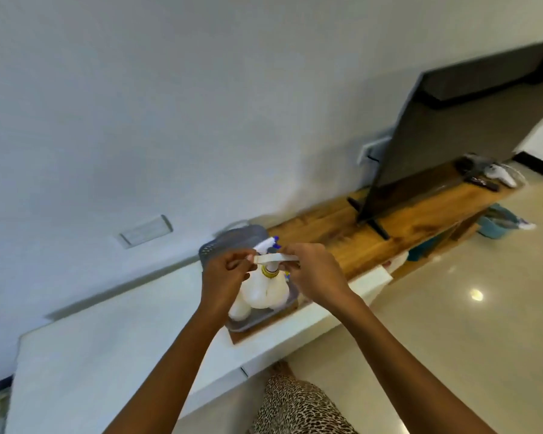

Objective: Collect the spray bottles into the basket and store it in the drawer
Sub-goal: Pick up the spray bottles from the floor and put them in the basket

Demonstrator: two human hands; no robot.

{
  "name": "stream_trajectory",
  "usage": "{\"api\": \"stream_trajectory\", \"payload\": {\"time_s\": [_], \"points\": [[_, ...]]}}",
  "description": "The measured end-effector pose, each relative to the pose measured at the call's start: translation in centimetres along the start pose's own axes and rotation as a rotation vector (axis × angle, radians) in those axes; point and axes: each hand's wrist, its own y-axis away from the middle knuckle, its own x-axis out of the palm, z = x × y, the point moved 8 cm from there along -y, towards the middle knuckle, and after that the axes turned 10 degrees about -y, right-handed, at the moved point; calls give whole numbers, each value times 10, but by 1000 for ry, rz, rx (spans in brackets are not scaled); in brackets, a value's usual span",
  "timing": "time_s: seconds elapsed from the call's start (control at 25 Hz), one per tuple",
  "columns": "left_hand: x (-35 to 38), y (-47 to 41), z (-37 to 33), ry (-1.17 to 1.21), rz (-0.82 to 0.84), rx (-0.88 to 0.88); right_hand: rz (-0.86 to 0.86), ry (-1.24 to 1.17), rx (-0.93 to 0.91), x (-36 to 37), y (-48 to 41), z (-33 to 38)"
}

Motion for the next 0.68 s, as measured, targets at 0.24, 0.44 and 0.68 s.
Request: {"api": "stream_trajectory", "payload": {"time_s": [0.24,0.44,0.68], "points": [[-65,-94,-15,-204,-319,-9,98,-107,-94,23,-159,0],[-102,-132,-9,-371,-398,-57,294,-9,-51,94,-258,-40],[-133,-143,18,-375,-469,-193,420,65,32,164,-311,-92]]}}
